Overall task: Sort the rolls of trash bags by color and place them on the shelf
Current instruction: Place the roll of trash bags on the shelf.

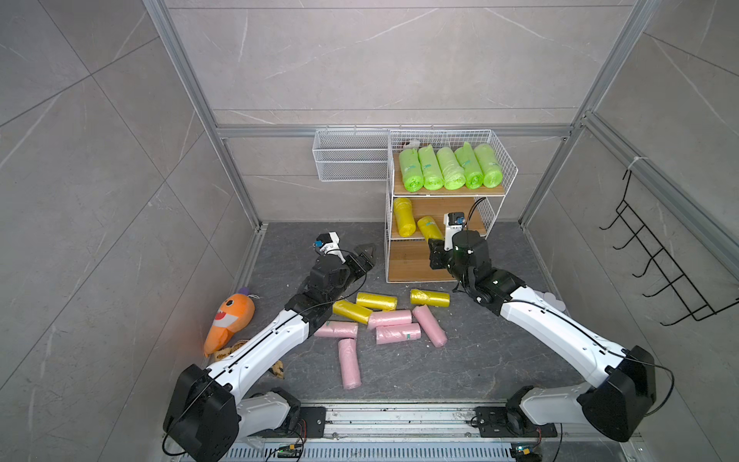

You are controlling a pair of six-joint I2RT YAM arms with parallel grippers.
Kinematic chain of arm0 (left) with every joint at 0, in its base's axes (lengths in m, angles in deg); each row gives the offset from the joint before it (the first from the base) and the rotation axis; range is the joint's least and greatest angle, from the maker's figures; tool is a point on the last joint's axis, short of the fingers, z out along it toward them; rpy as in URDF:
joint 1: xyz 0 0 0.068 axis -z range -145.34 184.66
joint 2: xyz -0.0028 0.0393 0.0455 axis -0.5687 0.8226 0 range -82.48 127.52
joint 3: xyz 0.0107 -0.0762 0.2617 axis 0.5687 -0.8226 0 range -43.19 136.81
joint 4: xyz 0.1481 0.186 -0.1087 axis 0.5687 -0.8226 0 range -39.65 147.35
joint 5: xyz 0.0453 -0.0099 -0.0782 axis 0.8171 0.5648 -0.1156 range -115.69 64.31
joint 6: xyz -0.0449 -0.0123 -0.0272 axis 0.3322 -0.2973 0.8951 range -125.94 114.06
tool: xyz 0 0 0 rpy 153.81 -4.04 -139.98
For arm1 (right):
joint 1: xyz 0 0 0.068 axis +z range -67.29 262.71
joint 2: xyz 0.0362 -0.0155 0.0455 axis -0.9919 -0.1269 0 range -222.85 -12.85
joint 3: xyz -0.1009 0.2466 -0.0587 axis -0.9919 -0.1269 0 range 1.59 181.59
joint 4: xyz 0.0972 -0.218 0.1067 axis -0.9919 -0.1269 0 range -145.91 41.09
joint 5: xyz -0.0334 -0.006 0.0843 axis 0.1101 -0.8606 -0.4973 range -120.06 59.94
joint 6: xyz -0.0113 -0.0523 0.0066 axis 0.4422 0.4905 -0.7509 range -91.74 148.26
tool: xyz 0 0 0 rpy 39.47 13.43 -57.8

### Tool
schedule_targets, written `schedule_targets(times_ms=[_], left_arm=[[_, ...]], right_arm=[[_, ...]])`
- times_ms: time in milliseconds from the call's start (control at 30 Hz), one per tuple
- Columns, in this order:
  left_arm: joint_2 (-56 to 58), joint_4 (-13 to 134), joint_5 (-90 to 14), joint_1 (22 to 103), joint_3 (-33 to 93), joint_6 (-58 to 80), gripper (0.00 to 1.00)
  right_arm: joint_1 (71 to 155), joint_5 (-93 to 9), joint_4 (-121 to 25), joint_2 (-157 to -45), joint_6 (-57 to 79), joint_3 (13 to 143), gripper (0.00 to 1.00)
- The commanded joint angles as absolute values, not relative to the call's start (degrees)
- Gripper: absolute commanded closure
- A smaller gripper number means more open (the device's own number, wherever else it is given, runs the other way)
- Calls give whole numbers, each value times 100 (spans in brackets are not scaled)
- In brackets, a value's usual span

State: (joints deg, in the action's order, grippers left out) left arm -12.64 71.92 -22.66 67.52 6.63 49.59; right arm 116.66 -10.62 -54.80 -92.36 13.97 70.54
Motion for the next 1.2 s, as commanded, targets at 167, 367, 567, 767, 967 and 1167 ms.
schedule_targets(times_ms=[167, 367, 567, 767, 967, 1167], left_arm=[[-1306, 7207, -2393, 6734, 894, 4758, 14], [-1347, 7207, -2367, 6729, 815, 4767, 14], [-1414, 7194, -2358, 6735, 783, 4792, 14], [-1475, 7167, -2367, 6733, 720, 4805, 14], [-1530, 7141, -2332, 6735, 648, 4809, 14], [-1439, 7255, -2399, 6733, 611, 4853, 14]], right_arm=[[11549, -642, -4517, -9919, 1708, 7654, 67], [11551, -656, -3985, -10288, 1590, 7712, 64], [11545, -591, -3656, -10629, 1547, 7817, 61], [11547, -598, -3529, -10836, 1460, 7940, 55], [11545, -686, -3563, -10585, 1385, 7756, 45], [11549, -1035, -3745, -9956, 1305, 7298, 33]])
